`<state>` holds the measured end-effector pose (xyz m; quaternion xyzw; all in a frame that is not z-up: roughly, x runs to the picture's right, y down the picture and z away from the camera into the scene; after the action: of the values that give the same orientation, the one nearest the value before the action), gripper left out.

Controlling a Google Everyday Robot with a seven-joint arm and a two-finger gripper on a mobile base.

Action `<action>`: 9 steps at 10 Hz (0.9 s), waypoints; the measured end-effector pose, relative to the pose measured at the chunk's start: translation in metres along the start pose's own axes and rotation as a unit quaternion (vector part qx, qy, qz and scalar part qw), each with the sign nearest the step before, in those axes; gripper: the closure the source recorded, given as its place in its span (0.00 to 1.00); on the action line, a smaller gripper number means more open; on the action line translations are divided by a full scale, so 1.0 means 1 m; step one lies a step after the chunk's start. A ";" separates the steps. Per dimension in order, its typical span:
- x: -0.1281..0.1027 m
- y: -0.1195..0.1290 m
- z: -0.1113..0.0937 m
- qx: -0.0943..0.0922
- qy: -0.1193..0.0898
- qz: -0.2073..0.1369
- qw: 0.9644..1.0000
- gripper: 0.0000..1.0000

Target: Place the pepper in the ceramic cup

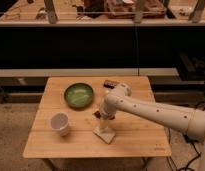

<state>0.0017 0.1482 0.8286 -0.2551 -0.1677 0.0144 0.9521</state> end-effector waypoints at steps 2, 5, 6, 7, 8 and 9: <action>0.010 -0.014 0.003 -0.008 -0.019 0.009 1.000 0.20; 0.019 -0.033 0.011 -0.021 -0.039 0.008 0.999 0.20; 0.023 -0.036 0.019 -0.025 -0.043 0.003 0.999 0.20; 0.029 -0.038 0.027 -0.028 -0.048 0.000 0.998 0.20; 0.032 -0.039 0.030 -0.028 -0.050 -0.003 0.998 0.20; 0.035 -0.040 0.031 -0.027 -0.051 -0.006 0.998 0.20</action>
<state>0.0227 0.1320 0.8847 -0.2790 -0.2183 0.0170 0.9350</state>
